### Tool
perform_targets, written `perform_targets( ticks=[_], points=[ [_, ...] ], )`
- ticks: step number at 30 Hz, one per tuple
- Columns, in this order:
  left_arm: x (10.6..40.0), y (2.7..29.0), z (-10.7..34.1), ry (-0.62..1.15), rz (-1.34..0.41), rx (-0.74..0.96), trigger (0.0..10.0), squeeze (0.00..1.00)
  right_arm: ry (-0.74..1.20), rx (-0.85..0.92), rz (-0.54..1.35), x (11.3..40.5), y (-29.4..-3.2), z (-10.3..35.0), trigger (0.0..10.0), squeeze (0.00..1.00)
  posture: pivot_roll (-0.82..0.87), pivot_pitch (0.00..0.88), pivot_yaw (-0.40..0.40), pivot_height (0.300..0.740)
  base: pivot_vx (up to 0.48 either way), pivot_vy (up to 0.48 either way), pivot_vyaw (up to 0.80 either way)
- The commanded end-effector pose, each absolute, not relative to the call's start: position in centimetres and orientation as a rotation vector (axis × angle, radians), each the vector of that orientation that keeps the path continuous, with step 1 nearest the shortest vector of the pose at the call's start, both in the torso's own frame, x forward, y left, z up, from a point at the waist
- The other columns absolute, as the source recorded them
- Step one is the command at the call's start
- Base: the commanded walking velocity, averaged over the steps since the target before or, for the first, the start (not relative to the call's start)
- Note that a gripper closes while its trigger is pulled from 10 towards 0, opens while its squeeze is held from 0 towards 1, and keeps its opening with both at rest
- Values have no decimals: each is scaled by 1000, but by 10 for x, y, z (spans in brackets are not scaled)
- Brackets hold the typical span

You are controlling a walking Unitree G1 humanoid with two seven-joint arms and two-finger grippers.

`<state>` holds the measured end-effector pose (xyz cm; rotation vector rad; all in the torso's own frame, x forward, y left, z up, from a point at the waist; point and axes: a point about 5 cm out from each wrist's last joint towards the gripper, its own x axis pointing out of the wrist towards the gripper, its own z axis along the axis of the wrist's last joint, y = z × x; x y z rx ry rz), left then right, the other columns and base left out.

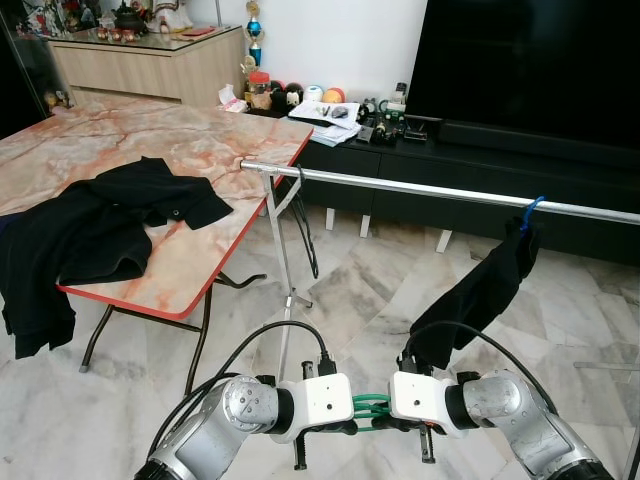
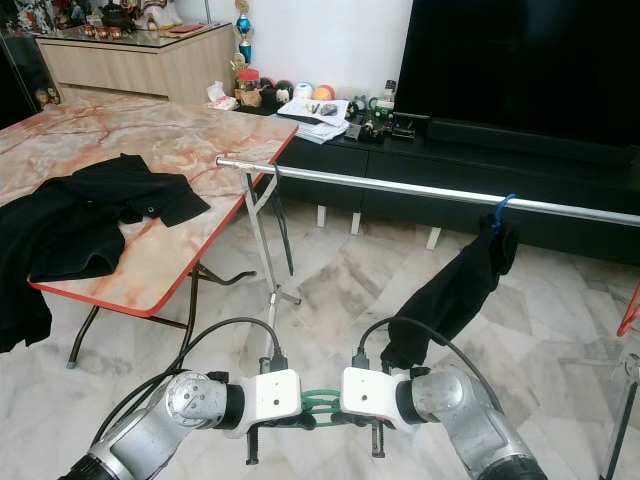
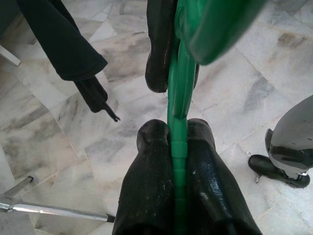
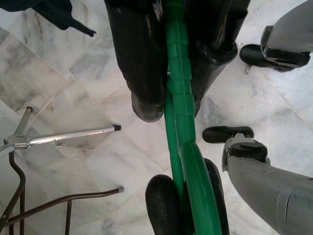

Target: Hang hanger

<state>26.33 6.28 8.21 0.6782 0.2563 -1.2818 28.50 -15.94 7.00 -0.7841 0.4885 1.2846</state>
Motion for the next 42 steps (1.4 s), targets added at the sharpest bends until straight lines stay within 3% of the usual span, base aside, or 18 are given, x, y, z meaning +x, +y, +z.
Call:
perform_targets(
  ticks=[1,2,3,4,19,25,26,27,28,34,35,37,38,42],
  points=[
    [263,63,77,283,-1294,696,0,0,449,-777,1273,290,-159,80,10000,0,150,0,-50,740,0,0,0],
    [263,63,77,282,-1294,696,0,0,450,-775,1273,290,-159,80,10000,0,150,0,-50,740,0,0,0],
    [263,63,77,282,-1293,695,0,0,450,-769,1279,289,-159,80,10000,761,150,0,-51,740,0,0,0],
    [263,63,77,283,-1291,693,0,0,448,-762,1285,289,-159,80,10000,1000,150,0,-52,740,0,0,0],
    [272,97,59,406,-1190,866,0,0,463,-728,1339,285,-166,86,10000,1000,147,0,-52,740,0,0,0],
    [280,129,58,448,-1030,838,0,0,460,-723,1112,298,-196,89,10000,1000,144,0,-48,740,0,0,0],
    [281,136,60,434,-985,818,0,0,445,-706,993,303,-209,88,10000,639,142,0,-46,740,0,0,0],
    [281,137,60,431,-974,814,0,0,442,-701,966,305,-211,88,10000,639,143,0,-46,740,0,0,0],
    [281,141,59,431,-946,811,0,0,436,-665,891,308,-218,87,10000,0,143,0,-46,740,0,0,0],
    [274,155,58,410,-805,717,0,0,478,-366,508,304,-248,57,10000,0,142,0,-38,740,0,0,0],
    [274,155,58,400,-783,695,1098,0,486,-299,458,302,-248,50,10000,0,137,0,-38,740,0,0,0],
    [274,155,59,394,-770,683,1098,0,490,-260,429,300,-248,46,10000,0,138,0,-39,740,0,0,0],
    [271,150,60,374,-747,608,10000,0,539,-103,247,290,-252,24,10000,0,141,0,-32,740,0,0,0],
    [266,144,65,339,-656,444,10000,0,739,36,-64,246,-253,-28,10000,0,151,0,-26,740,0,0,0]
  ],
)
